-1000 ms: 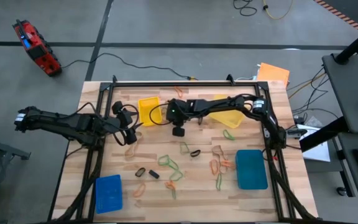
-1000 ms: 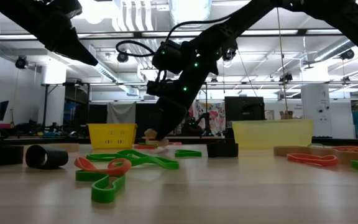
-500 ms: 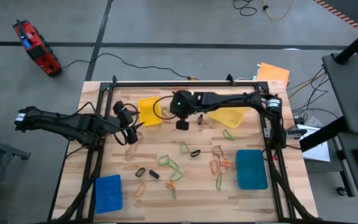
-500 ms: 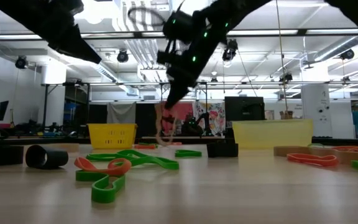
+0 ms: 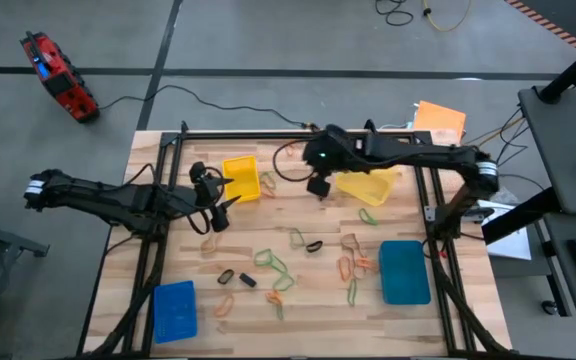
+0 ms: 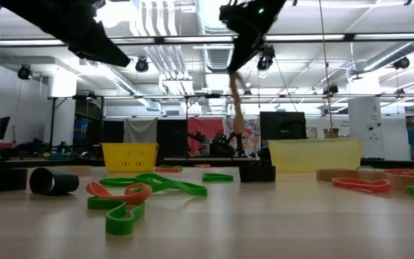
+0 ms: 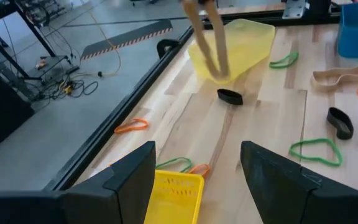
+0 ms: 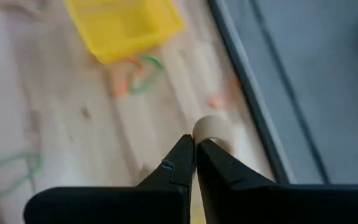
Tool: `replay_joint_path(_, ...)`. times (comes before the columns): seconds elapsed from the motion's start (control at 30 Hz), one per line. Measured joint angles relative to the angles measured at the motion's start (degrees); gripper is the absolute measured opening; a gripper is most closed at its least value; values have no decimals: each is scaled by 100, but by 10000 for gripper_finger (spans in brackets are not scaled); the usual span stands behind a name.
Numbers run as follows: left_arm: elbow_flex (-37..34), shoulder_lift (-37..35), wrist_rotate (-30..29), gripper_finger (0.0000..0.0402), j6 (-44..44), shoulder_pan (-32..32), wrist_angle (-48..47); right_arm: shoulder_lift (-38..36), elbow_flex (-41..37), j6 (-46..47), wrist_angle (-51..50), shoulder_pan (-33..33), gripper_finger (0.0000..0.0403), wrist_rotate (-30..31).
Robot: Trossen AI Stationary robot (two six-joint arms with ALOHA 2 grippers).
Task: Sort rubber bands into baskets
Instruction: Put the brown rubber band into the right yellow bin
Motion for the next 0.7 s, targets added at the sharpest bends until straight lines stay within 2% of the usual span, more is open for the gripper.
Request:
replay_joint_path(0.2, 2, 110, 7, 220, 369, 0, 492, -525, -162, 787, -841, 72, 9, 1047)
replay_joint_path(0.43, 2, 138, 10, 220, 439, 0, 590, -1004, -1002, 1655, -1285, 59, 9, 1508)
replay_joint_path(0.7, 2, 149, 11, 220, 438, 0, 727, -1390, -2240, 2564, -1318, 57, 9, 1853)
